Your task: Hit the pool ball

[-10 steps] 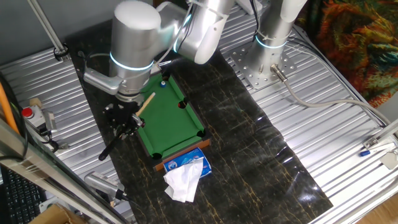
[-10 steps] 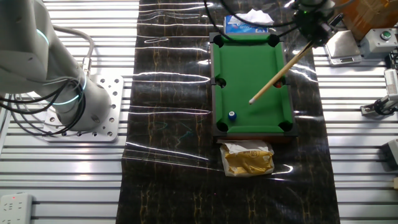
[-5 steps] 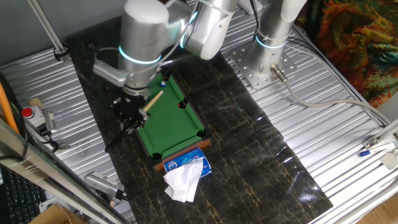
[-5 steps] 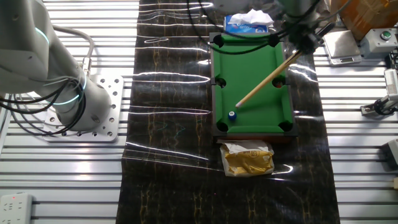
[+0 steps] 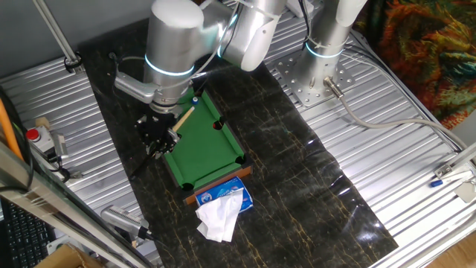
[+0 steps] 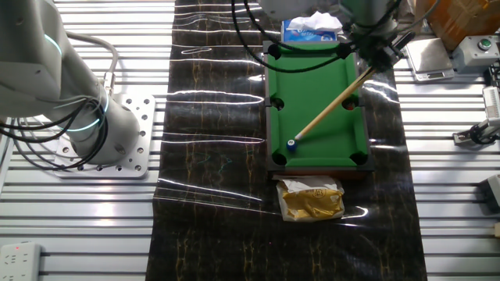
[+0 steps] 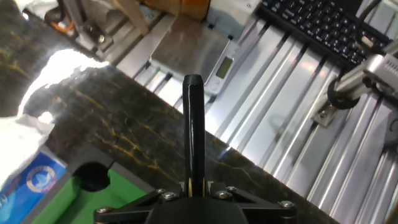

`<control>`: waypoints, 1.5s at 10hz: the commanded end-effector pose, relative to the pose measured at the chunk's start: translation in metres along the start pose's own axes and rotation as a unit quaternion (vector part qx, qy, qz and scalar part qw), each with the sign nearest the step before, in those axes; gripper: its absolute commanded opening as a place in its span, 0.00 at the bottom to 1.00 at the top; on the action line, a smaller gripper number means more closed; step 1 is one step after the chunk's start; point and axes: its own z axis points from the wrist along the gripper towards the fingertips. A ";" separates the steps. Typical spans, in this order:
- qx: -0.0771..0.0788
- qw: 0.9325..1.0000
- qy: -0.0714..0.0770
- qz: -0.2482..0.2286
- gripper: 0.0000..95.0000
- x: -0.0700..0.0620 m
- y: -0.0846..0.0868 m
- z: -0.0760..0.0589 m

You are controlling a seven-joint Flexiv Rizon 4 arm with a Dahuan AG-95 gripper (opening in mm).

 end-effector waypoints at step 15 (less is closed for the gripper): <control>-0.038 0.989 0.145 -0.014 0.00 0.031 0.002 -0.005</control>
